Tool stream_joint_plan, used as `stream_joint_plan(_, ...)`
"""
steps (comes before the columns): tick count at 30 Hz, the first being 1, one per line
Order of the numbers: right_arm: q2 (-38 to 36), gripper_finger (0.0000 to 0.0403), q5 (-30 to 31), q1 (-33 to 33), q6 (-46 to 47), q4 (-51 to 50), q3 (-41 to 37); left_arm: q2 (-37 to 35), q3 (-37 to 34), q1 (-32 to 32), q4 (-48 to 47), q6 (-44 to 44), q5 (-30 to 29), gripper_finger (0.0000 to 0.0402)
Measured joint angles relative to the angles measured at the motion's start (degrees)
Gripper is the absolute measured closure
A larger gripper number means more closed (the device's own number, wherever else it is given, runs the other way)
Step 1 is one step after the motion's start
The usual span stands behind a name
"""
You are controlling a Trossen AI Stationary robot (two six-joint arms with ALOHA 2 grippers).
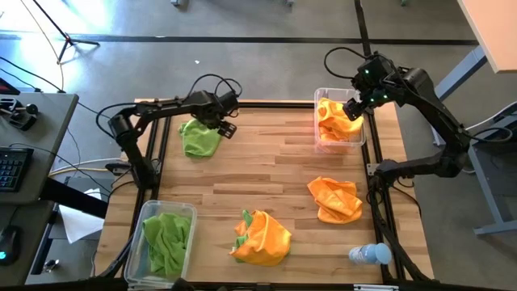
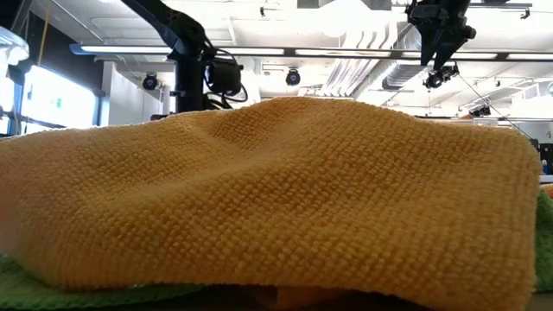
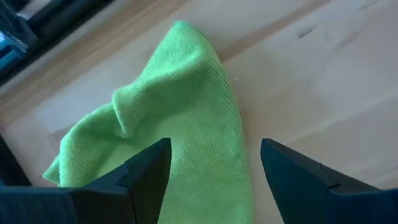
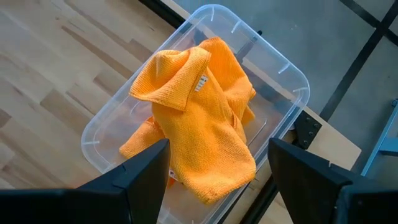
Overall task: Sort microfiber towel by color & place in baskets
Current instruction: Put the green microfiber towel into the bottom transparent bin
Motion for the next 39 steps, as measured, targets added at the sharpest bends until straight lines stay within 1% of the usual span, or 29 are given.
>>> stream_joint_plan(3,0.0,0.0137,0.0,0.0,0.0,0.0,0.0,-0.1,0.0,0.0,0.0,-1.5,-0.1,0.0165)
stream_joint_plan(7,0.0,0.0137,0.0,0.0,0.0,0.0,0.0,-1.7,0.0,0.0,0.1,-1.1,-0.1,0.0166)
stream_joint_plan(15,0.0,0.0137,0.0,0.0,-1.1,1.0,0.0,-6.9,0.0,0.0,4.3,3.2,0.0,0.0166)
stream_joint_plan(18,0.0,0.0137,0.0,0.0,-1.1,1.4,0.0,-7.4,0.3,0.0,5.5,6.1,1.3,0.0167)
stream_joint_plan(23,0.0,0.0137,0.0,0.0,-1.1,1.8,0.0,-4.7,1.7,-0.3,4.5,9.4,1.4,0.0172)
stream_joint_plan(31,0.0,0.0137,0.0,0.0,-1.1,2.1,0.0,2.6,3.5,-0.4,-3.0,7.9,1.2,0.0174)
stream_joint_plan(36,0.0,0.0137,0.0,0.0,0.0,2.1,0.0,6.1,3.5,-1.5,-8.1,7.9,-5.5,0.0175)
stream_joint_plan(39,0.0,0.0137,0.0,0.0,0.0,2.1,0.0,6.8,3.5,-2.1,-9.3,8.4,-7.4,0.0175)
